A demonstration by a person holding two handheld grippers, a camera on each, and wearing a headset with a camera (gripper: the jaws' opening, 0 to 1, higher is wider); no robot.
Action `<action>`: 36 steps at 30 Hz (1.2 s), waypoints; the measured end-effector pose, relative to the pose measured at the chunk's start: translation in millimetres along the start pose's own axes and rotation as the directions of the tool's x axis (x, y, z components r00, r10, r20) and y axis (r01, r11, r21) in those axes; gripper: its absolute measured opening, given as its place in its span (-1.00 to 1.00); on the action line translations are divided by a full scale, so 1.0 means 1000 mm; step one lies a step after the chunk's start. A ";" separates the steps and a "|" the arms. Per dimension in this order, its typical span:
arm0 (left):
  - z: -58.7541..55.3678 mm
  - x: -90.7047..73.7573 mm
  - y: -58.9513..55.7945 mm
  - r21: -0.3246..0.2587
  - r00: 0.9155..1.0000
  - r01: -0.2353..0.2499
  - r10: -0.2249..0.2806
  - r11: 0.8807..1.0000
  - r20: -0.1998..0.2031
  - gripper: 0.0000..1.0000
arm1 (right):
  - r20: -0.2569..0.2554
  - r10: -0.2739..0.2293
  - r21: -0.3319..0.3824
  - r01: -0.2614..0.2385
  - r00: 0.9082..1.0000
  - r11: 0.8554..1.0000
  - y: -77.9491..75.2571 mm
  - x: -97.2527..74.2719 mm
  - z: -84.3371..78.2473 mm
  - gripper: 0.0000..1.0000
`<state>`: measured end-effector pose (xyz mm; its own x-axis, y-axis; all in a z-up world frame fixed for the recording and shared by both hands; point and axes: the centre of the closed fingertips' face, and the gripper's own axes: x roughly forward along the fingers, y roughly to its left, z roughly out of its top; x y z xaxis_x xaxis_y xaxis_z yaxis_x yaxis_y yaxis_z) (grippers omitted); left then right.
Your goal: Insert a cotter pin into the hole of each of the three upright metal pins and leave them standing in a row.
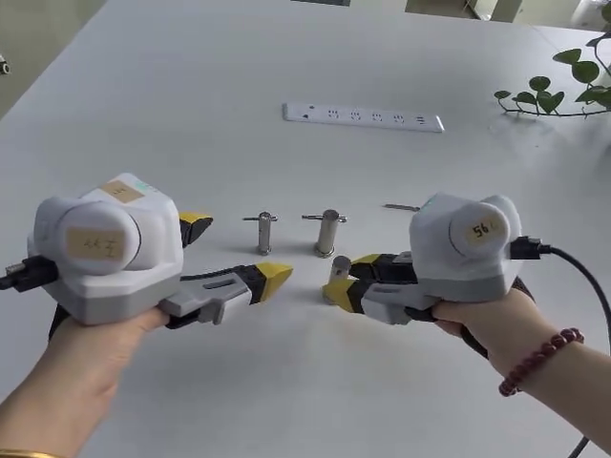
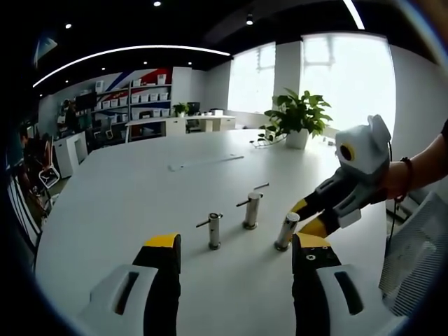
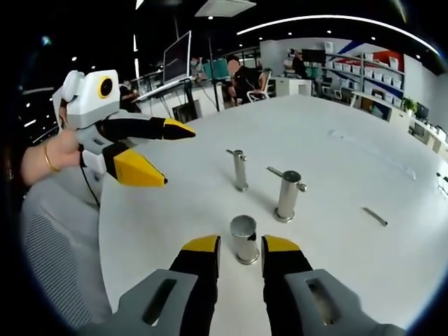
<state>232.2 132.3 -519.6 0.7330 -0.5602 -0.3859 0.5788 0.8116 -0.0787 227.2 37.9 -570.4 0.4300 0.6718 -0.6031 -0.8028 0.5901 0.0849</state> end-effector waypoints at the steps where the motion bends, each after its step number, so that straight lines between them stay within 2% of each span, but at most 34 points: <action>1: 0.000 0.000 0.000 -0.001 1.000 0.000 0.000 1.000 0.000 0.27 | 0.001 0.001 0.002 -0.001 1.000 1.000 -0.001 -0.001 0.001 -0.59; 5: 0.001 0.000 0.001 -0.003 1.000 -0.003 0.003 1.000 0.003 0.28 | -0.005 0.026 -0.028 -0.026 1.000 0.999 -0.001 -0.008 0.005 -0.56; 10: 0.001 -0.001 0.003 -0.002 1.000 -0.008 0.008 1.000 0.006 0.27 | -0.007 0.027 -0.032 -0.027 1.000 0.999 -0.012 -0.018 0.010 -0.53; 21: 0.001 -0.002 0.005 -0.001 1.000 -0.016 0.016 1.000 0.011 0.27 | -0.045 -0.040 -0.046 0.038 0.998 0.998 -0.049 -0.038 0.014 -0.53; 24: 0.000 -0.002 0.006 0.010 1.000 -0.022 0.022 1.000 0.000 0.25 | -0.054 -0.056 -0.052 0.054 0.997 0.997 -0.059 -0.041 0.015 -0.54; 28: 0.002 -0.002 0.006 0.012 1.000 -0.021 0.021 1.000 0.011 0.25 | -0.062 -0.080 -0.058 0.076 0.995 0.995 -0.074 -0.044 0.017 -0.55; 31: -0.001 -0.002 0.006 0.015 1.000 -0.021 0.021 1.000 -0.003 0.26 | -0.067 -0.100 -0.054 0.097 0.993 0.994 -0.088 -0.044 0.018 -0.58; 36: -0.001 -0.001 0.007 0.018 1.000 -0.018 0.018 1.000 -0.002 0.26 | -0.074 -0.125 -0.013 0.125 0.989 0.992 -0.108 -0.041 0.017 -0.61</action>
<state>234.4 138.6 -520.8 0.7426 -0.5449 -0.3893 0.5716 0.8186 -0.0555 303.1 -45.5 -541.8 0.4952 0.5575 -0.6663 -0.7481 0.6636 -0.0008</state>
